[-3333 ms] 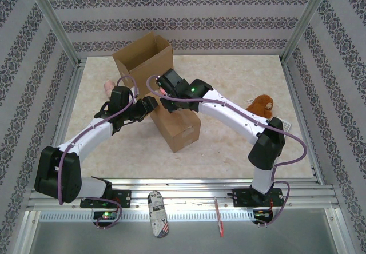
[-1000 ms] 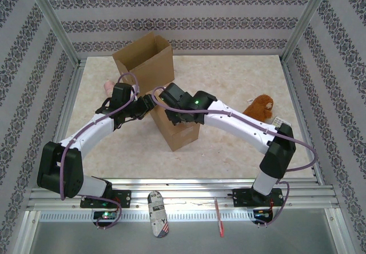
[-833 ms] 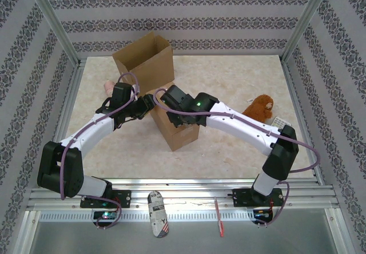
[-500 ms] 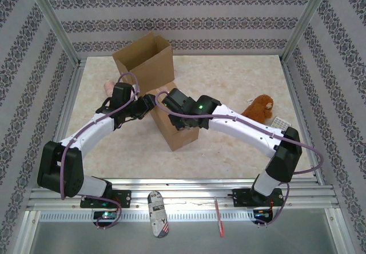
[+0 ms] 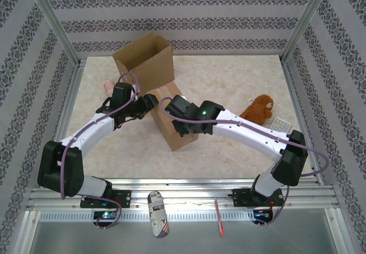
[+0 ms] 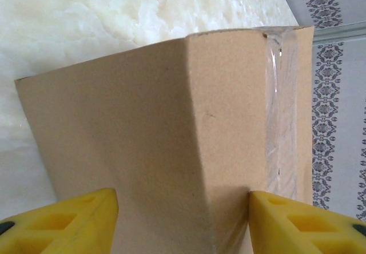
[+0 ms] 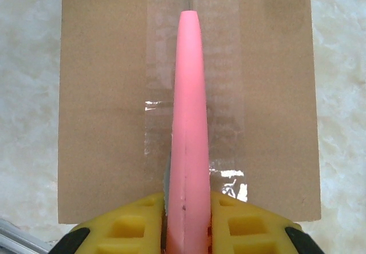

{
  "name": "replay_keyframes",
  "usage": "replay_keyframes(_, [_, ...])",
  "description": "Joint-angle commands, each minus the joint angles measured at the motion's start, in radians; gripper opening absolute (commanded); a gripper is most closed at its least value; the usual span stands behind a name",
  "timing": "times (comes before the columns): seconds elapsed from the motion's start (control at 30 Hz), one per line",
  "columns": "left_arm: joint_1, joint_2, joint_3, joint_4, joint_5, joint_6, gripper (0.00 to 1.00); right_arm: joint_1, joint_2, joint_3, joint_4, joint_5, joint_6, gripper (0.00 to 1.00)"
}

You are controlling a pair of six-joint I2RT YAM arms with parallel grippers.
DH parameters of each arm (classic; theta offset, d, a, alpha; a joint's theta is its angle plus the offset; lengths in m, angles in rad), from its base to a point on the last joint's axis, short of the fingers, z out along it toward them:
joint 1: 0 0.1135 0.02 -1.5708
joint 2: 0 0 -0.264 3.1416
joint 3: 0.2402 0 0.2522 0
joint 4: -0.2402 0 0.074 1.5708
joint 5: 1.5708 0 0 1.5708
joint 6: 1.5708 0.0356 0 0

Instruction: Unpack the express box

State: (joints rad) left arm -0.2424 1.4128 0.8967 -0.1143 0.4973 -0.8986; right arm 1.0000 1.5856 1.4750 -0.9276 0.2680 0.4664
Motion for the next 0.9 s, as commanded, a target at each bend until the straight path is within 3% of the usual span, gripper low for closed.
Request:
replay_keyframes(0.0, [0.01,0.062,-0.034,-0.129,-0.12,0.001,0.6,0.018,-0.016,-0.036,-0.139,-0.041,0.044,0.0])
replay_keyframes(0.87, [0.009,0.072,-0.035,-0.117,-0.118,-0.005,0.6,0.064,-0.11,-0.12,-0.251,-0.079,0.113,0.0])
